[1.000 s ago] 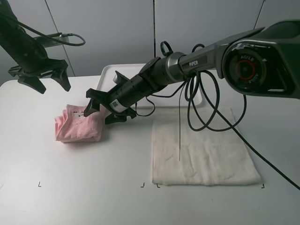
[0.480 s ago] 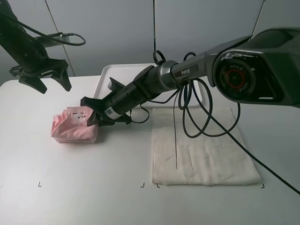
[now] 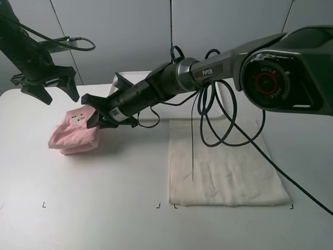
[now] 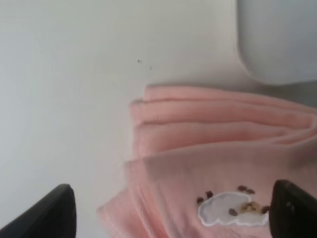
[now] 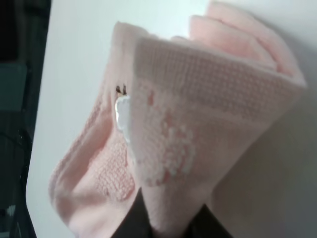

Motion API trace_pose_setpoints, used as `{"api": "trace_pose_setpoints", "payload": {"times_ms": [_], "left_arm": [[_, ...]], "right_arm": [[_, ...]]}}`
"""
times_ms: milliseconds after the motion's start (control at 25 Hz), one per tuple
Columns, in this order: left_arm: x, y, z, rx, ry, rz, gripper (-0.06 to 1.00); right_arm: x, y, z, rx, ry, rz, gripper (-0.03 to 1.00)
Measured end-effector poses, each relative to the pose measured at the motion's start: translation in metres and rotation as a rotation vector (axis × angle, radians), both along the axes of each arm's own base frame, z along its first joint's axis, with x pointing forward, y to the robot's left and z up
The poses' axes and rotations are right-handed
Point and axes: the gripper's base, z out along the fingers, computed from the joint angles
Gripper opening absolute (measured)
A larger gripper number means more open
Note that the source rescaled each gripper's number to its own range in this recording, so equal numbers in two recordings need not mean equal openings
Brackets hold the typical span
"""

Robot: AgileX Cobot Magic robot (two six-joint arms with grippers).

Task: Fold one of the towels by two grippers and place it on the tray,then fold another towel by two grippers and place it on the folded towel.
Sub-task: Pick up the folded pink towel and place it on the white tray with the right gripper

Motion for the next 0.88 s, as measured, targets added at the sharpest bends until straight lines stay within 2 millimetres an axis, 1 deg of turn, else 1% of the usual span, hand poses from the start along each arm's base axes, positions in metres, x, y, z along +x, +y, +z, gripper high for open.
{"api": "trace_pose_setpoints", "payload": {"times_ms": [80,120,240,440,600,640,720,880], "left_arm": [[-0.001,-0.001,0.0,-0.006,0.006,0.001,0.99],[-0.001,-0.001,0.0,-0.006,0.009,0.001,0.99],[-0.001,-0.001,0.0,-0.008,0.013,-0.002,0.99],[-0.002,-0.001,0.0,-0.008,0.017,-0.004,0.99],[-0.002,-0.001,0.0,-0.008,0.018,-0.004,0.99],[-0.002,-0.001,0.0,-0.008,0.018,-0.004,0.99],[-0.002,-0.001,0.0,-0.009,0.016,-0.01,0.99],[-0.003,-0.001,0.0,-0.008,0.026,-0.023,0.99]], "right_arm": [[0.008,-0.004,0.013,0.02,-0.009,-0.028,0.08],[0.013,-0.008,0.016,0.025,-0.01,-0.042,0.08],[0.032,-0.027,0.019,0.028,-0.004,-0.103,0.08],[0.069,-0.074,0.018,0.022,-0.006,-0.221,0.08],[0.095,-0.116,0.014,-0.04,-0.041,-0.301,0.08],[0.099,-0.125,0.012,-0.062,-0.052,-0.317,0.08],[0.105,-0.136,0.01,-0.103,-0.074,-0.342,0.08],[0.113,-0.149,0.006,-0.176,-0.117,-0.384,0.08]]}}
